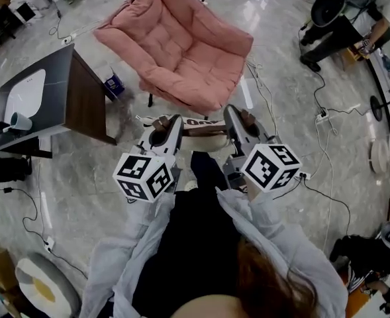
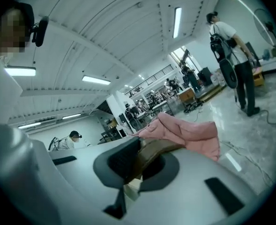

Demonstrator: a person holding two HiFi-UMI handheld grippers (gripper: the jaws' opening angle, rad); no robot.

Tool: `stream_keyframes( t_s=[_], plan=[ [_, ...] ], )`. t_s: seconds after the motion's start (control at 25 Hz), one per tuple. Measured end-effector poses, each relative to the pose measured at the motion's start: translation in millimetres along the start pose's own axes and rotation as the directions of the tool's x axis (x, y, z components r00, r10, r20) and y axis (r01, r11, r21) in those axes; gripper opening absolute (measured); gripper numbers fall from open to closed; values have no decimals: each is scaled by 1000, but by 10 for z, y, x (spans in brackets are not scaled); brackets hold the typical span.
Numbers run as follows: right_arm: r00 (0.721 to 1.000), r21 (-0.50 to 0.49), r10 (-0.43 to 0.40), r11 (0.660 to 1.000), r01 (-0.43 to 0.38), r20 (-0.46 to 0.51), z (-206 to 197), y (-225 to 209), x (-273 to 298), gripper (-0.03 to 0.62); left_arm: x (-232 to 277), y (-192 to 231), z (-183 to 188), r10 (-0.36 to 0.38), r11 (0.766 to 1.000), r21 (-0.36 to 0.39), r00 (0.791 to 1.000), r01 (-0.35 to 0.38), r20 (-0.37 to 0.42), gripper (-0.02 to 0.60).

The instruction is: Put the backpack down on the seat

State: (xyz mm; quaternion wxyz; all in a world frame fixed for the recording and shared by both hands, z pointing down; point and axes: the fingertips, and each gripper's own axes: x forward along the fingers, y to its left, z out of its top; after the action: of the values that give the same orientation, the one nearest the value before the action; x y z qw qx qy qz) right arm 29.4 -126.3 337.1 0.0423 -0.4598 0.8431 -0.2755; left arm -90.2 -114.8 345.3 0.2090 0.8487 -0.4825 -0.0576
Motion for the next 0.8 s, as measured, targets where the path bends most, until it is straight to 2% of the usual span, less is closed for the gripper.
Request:
stream_keyframes(
  t_s=[0.16, 0.36, 0.52, 0.64, 0.8],
  plan=[
    [999, -88, 30, 996, -27, 30, 468, -50, 318, 9, 345, 29, 339, -23, 997, 76, 998, 19, 53, 14],
    [996, -88, 54, 995, -49, 64, 956, -222, 635, 9, 803, 19, 679, -71, 986, 159, 995, 59, 70, 14],
    [994, -113, 58, 992, -47, 90, 1290, -417, 921, 9, 1223, 103, 926, -95, 980, 181, 992, 79, 82, 14],
    [992, -119, 73, 991, -60, 107, 1501, -553, 1164, 9, 1532, 215, 1064, -95, 983, 166, 992, 81, 78, 14],
    [994, -113, 54, 993, -43, 91, 1691, -742, 1411, 9, 1877, 325, 1210, -103, 984, 155, 992, 90, 77, 14]
  ],
)
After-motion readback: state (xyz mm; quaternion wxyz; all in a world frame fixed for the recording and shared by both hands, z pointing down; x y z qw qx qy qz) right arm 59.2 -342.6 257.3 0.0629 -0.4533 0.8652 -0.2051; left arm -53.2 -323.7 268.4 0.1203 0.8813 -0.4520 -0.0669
